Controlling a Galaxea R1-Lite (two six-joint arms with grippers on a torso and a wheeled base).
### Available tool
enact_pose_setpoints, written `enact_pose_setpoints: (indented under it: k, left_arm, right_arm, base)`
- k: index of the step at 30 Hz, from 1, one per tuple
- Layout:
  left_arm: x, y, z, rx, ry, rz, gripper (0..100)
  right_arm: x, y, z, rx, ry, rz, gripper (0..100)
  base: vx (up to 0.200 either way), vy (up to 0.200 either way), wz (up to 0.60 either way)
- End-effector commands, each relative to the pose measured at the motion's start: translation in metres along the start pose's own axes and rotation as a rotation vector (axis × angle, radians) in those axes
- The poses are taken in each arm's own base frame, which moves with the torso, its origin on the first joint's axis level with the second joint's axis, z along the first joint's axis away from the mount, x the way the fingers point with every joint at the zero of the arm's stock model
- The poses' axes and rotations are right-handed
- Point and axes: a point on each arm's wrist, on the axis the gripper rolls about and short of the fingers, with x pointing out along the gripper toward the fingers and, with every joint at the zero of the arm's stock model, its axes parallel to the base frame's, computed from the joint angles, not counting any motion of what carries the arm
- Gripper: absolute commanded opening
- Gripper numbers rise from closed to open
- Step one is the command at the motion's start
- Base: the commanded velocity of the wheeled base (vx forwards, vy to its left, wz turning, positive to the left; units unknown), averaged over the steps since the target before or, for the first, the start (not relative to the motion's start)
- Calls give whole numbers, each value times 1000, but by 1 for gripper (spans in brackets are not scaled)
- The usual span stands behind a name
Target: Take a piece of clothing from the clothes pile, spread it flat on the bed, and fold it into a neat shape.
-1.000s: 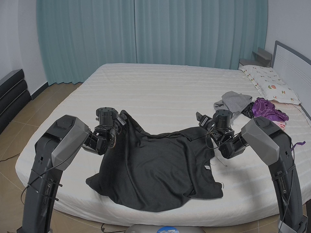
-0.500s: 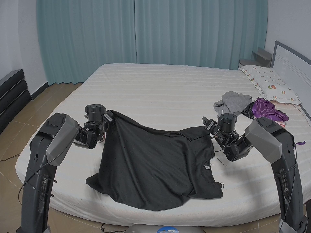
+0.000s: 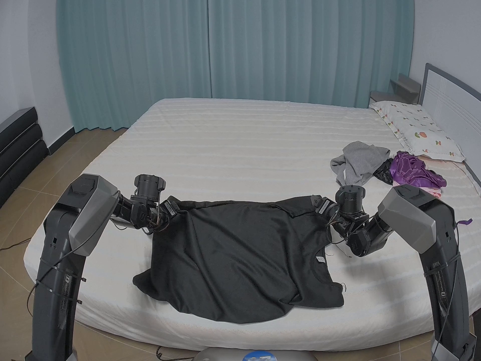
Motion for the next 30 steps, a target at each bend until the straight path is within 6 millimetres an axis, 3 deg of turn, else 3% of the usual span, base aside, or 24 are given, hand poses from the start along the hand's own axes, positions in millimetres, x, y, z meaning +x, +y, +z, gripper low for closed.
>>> enact_pose_setpoints:
  k: [1,10,15,23,30]
  left_arm:
    - [-24,-3,12,-1,28,-28,100]
    - [-62,8,35,-99,33,-51,100]
    - [-69,19,45,-223,11,-46,100]
    - [-73,40,17,-278,5,-62,100]
    - [-84,50,4,-426,-33,-109,100]
  right_arm:
    - [-2,-3,-3,-6,26,-11,100]
    - [-8,-5,4,-7,72,11,100]
    - [-7,-8,5,-7,110,28,100]
    - [3,-10,7,-6,175,42,100]
    - [33,-5,13,-3,198,21,100]
  base:
    - [0,0,0]
    - [0,0,0]
    - [0,0,0]
    - [0,0,0]
    - [0,0,0]
